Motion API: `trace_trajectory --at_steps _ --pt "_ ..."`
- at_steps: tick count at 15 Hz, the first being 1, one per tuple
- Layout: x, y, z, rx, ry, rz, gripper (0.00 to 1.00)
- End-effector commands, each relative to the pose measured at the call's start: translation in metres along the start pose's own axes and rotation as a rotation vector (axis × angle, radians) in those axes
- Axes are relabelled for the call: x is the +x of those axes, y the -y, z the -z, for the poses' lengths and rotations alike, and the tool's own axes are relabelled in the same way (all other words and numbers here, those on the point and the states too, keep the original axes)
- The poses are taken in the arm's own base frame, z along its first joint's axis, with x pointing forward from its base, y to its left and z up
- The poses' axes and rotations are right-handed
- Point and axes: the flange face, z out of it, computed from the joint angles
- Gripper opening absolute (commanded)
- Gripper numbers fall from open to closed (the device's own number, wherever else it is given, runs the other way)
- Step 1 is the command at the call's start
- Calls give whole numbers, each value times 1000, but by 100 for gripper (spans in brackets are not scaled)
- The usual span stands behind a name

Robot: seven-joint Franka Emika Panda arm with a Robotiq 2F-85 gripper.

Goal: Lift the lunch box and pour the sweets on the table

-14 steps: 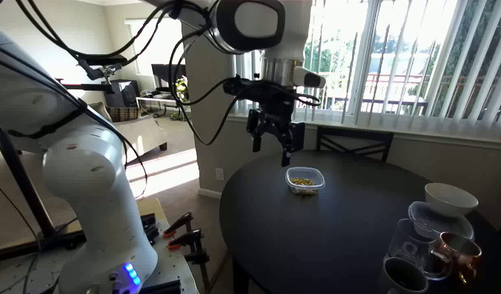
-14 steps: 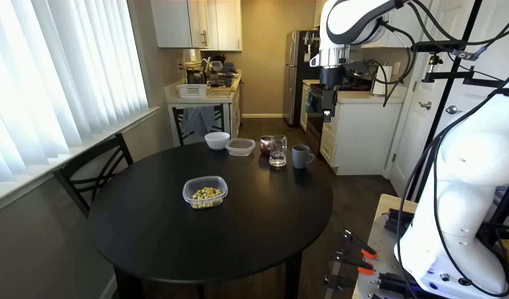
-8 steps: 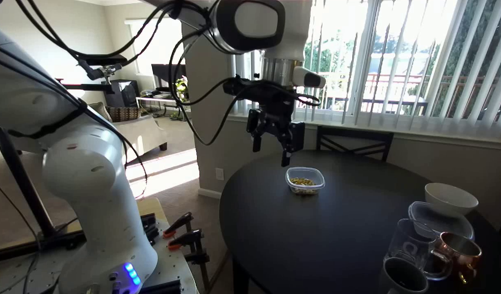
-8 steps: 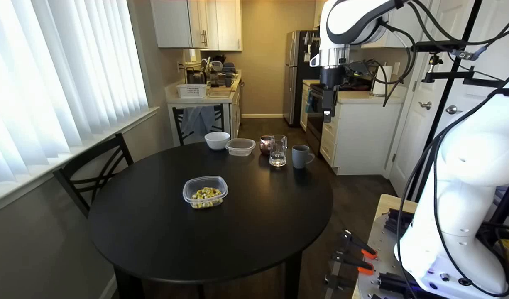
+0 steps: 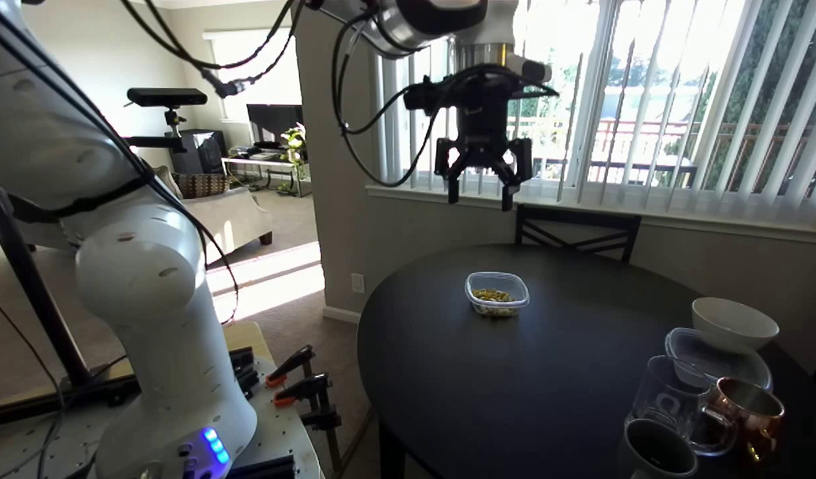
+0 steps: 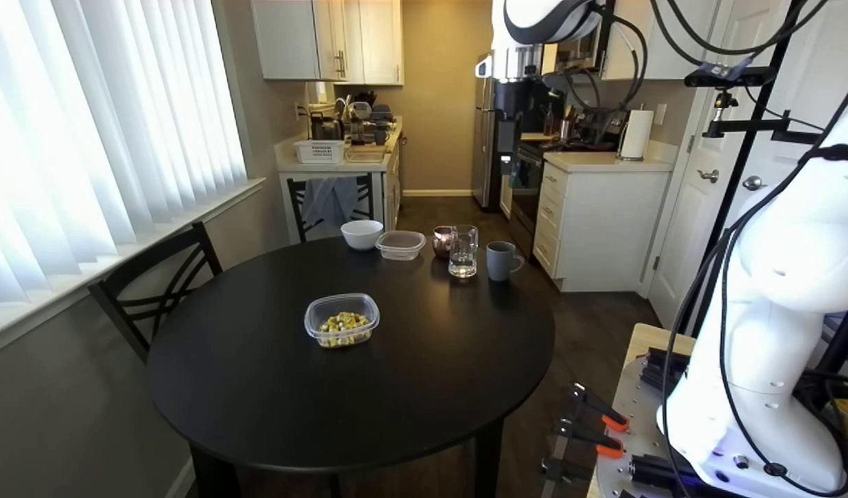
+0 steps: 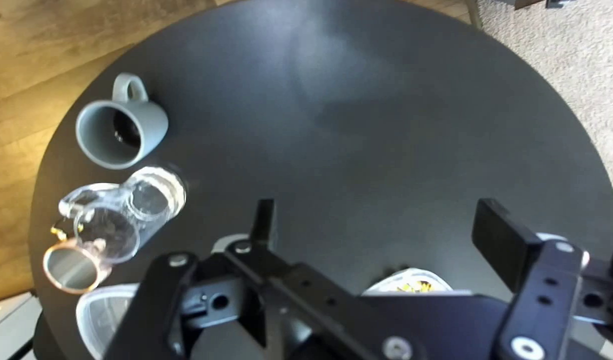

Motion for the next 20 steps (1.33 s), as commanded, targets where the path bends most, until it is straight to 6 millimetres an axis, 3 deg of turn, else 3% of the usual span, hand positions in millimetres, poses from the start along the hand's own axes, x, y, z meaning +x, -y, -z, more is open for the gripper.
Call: trace_trajectory --at_steps 1,4,7,15,17,19,20 --pt "72 13 22 -68 24 97 100" --pt "113 19 20 -140 58 58 100" --pt "130 13 10 -237 104 68 100" --pt "130 10 0 -232 111 89 100" --pt "121 -2 -1 -228 100 81 100" --pt "136 1 4 -197 103 47 100" --pt "152 16 6 -164 96 28 100"
